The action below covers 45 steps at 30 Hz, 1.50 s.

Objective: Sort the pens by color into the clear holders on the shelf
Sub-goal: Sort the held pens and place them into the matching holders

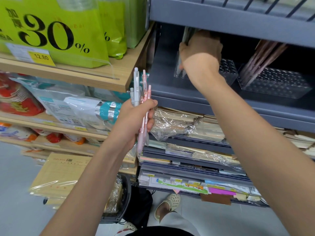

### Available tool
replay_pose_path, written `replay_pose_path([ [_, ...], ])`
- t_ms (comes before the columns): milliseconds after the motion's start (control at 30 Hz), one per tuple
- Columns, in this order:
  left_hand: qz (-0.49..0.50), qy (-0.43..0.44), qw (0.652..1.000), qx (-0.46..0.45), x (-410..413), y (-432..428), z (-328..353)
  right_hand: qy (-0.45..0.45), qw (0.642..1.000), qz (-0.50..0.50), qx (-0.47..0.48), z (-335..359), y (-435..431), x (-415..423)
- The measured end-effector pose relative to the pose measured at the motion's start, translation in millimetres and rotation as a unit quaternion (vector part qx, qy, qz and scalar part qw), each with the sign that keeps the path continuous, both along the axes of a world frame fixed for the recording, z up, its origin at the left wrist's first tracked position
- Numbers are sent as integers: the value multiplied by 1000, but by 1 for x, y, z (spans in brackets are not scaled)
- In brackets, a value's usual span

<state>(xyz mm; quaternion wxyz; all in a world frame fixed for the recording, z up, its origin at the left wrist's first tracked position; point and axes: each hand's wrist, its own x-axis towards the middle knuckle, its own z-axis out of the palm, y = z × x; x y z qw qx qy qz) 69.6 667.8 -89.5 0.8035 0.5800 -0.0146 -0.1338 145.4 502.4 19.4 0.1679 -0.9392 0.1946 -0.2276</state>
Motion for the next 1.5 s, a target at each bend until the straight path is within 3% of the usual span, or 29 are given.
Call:
replay_pose_path([
  [533,-6,3,1000,-4,2,-1,-2,-53,998,3,-38,-24,-9,1],
  [733,-10,0,1000,-4,4,-1,-7,-141,990,25,12,-36,-19,-11],
  [833,-11,1,1000,-7,6,-3,-10,-223,973,45,-35,-53,-40,-32],
  [867,-12,1,1000,-8,6,-3,-11,-220,972,58,-64,-59,-48,-38],
  [933,-16,1,1000,-10,7,-7,-12,-123,984,77,-107,-69,-63,-43],
  [1000,-23,1,1000,-6,7,-11,-12,-31,989,86,-115,-75,-75,-39],
  [1067,-31,0,1000,-1,6,-15,-10,-6,990,84,-110,-75,-80,-32],
  [1400,-52,0,999,-4,6,-27,-1,10,992,52,-114,-77,-76,-27],
  [1500,-63,-16,998,-24,4,-26,1,-88,992,86,-35,-75,-69,-38],
])
